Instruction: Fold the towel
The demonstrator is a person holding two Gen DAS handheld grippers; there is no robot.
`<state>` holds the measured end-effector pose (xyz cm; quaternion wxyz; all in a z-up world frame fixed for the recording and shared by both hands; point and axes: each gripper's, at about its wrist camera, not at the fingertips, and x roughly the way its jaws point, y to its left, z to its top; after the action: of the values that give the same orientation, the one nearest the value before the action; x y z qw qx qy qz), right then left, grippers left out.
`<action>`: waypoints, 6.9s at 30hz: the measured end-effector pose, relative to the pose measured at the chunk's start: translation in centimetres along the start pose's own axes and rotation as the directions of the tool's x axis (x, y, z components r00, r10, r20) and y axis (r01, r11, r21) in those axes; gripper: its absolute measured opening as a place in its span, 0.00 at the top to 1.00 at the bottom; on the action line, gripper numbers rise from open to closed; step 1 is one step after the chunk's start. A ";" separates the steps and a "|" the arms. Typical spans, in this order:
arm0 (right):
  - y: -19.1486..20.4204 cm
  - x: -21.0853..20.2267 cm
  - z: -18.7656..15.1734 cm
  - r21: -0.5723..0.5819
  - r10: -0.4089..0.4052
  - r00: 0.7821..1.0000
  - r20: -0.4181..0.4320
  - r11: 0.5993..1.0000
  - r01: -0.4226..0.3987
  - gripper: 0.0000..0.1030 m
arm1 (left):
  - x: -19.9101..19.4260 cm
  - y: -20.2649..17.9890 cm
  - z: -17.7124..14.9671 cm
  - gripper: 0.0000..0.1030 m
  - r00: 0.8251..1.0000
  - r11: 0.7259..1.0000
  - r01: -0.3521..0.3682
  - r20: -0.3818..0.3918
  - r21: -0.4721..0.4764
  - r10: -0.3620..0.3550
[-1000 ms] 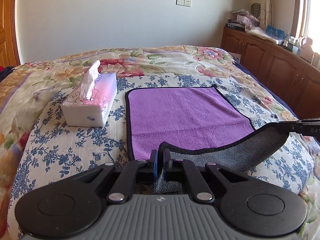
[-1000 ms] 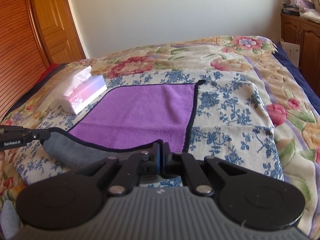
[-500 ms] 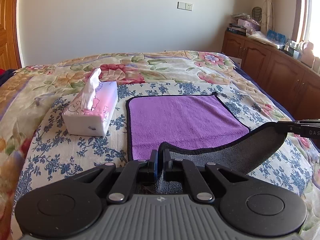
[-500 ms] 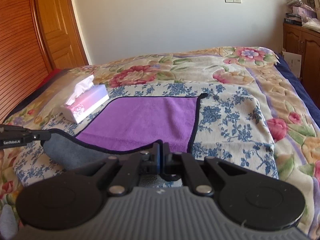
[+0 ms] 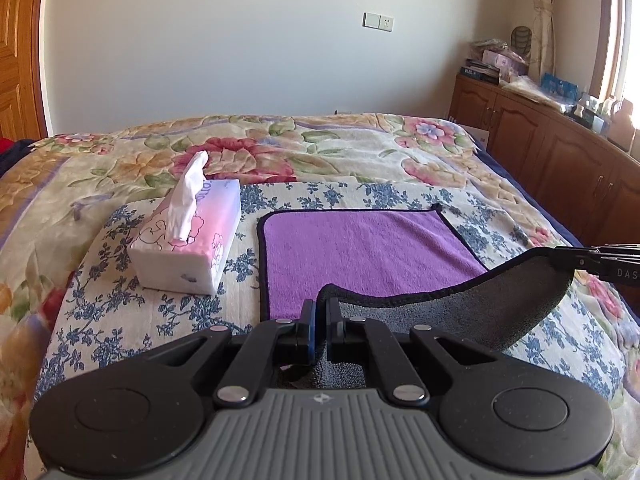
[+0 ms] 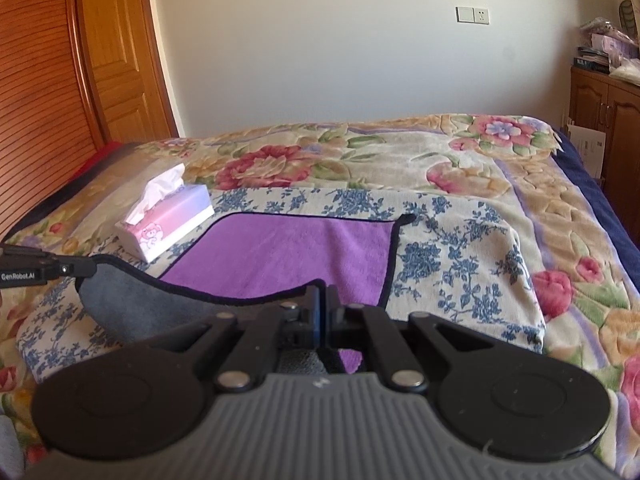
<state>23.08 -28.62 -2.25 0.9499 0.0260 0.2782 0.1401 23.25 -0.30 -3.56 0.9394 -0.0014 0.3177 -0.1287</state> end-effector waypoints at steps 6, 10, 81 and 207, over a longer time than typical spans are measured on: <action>-0.2 0.4 0.7 -0.013 -0.002 1.000 0.013 1.000 0.002 0.97 | 0.4 0.2 1.2 0.95 1.000 1.000 -0.002 0.007 0.004 0.002; -0.4 0.8 1.2 -0.020 -0.002 1.000 0.021 1.000 0.002 0.97 | 0.8 0.2 2.0 0.95 1.000 1.000 -0.003 0.012 0.013 0.003; -4.5 13.1 6.2 -0.169 -0.094 0.994 0.059 0.980 0.103 0.97 | 14.2 2.2 9.6 0.95 0.997 0.998 -0.063 0.037 -0.001 0.063; 6.9 -16.9 1.7 -0.068 -0.073 0.975 0.209 0.994 0.088 0.00 | -21.3 -9.7 2.0 0.00 0.958 0.973 -0.207 0.224 0.106 0.179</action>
<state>8.64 -26.67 8.90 0.9788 -0.0074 0.1736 0.1086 5.81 -4.64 11.57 0.9743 0.0762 0.2048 -0.0555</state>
